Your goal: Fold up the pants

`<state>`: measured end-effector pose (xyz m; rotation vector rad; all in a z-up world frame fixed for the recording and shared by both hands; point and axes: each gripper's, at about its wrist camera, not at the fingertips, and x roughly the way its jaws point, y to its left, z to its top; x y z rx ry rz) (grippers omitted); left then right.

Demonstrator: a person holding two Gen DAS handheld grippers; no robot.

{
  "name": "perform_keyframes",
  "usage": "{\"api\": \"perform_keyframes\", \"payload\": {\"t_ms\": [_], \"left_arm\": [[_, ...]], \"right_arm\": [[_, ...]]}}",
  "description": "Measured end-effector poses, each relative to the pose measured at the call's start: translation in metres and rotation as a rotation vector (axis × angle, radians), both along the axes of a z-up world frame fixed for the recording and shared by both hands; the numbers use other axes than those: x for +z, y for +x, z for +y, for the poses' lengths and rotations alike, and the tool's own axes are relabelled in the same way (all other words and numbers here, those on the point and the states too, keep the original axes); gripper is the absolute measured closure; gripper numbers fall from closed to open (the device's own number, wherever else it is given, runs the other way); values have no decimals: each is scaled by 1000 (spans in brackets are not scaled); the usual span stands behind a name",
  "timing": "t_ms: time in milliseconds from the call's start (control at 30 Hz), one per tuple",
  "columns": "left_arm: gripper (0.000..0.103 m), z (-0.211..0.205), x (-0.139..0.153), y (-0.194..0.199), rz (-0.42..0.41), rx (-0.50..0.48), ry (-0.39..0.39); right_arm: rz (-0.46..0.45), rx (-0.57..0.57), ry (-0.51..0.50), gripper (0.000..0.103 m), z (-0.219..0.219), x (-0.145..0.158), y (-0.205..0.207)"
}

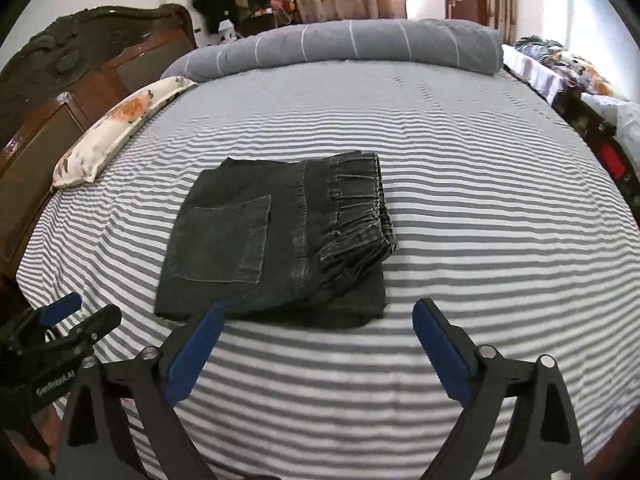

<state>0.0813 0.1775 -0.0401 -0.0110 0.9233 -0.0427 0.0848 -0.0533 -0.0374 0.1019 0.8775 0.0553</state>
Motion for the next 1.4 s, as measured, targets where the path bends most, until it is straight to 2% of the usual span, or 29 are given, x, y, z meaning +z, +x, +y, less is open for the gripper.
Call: {"api": "perform_keyframes", "payload": {"t_ms": [167, 333, 533, 800, 1400], "left_arm": [[22, 7, 9, -16, -44, 21, 19], [22, 8, 6, -25, -66, 32, 18], [22, 2, 1, -30, -77, 10, 63], [22, 4, 2, -30, -86, 15, 59], [22, 1, 0, -29, -95, 18, 92]], "right_arm": [[-18, -8, -58, 4, 19, 11, -10], [-27, -46, -107, 1, 29, 16, -22], [-17, -45, -125, 1, 35, 13, -29], [-1, -37, -163, 1, 47, 5, -28], [36, -27, -147, 1, 44, -3, -27]]}}
